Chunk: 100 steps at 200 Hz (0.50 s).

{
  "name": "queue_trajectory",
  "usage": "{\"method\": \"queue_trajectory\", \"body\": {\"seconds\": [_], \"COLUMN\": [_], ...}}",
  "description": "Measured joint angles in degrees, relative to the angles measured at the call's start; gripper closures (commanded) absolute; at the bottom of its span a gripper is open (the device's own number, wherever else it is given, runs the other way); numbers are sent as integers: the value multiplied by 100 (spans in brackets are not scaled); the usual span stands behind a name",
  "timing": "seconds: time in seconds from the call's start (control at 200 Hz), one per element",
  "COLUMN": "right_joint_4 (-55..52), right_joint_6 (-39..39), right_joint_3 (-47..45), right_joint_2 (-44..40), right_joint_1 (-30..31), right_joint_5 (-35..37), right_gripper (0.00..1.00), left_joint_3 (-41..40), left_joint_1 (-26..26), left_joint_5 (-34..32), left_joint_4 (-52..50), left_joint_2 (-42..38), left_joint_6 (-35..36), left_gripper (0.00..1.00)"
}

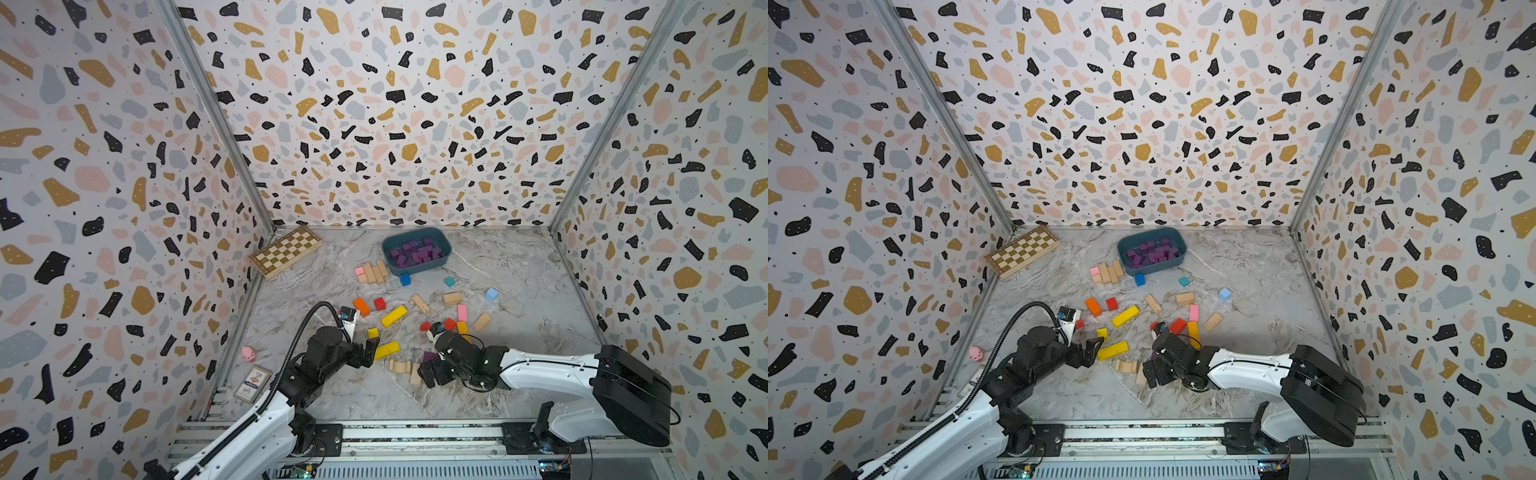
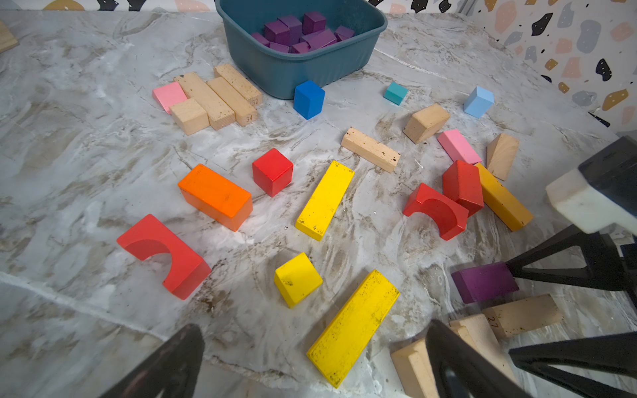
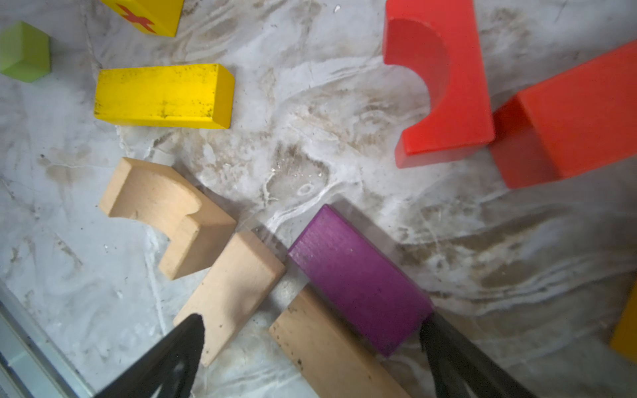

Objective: Pick purple bricks into the storage bin
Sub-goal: Pick up the building block from the center of the board.

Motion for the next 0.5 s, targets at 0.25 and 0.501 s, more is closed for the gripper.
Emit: {"method": "queue_trajectory", "body": {"seconds": [0.25, 0.501], "right_joint_4": [289, 551], "right_joint_6": [-72, -286], "right_joint_3": [98, 337], "right_joint_2": [284, 654], "right_joint_1": [-22, -177], "right_joint_5": [11, -33], "right_gripper": [0, 0], "left_joint_3": [0, 0], "left_joint_1": [0, 0], "left_joint_5": [0, 0], "left_joint_4": [-2, -2], "left_joint_2": [-7, -44], "left_joint_6": [0, -2], "left_gripper": [1, 1]}}
